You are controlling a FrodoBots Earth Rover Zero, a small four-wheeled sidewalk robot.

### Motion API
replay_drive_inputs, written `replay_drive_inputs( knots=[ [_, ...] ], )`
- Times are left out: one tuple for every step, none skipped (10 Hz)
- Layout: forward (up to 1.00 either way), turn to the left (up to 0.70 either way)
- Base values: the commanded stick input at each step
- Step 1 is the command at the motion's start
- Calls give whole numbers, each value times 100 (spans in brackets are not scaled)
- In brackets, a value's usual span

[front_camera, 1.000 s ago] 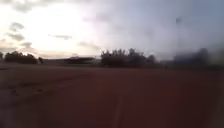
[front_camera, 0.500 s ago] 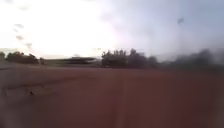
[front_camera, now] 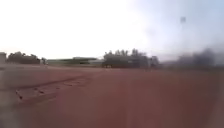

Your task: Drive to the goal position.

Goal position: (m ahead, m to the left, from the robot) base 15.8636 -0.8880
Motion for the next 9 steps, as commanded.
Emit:
replay_drive_inputs(
  knots=[
    [70,0],
    [70,0],
    [70,0],
    [70,-35],
    [70,-35],
    [70,-35],
    [70,-35],
    [70,-35],
    [70,-35]
  ],
)
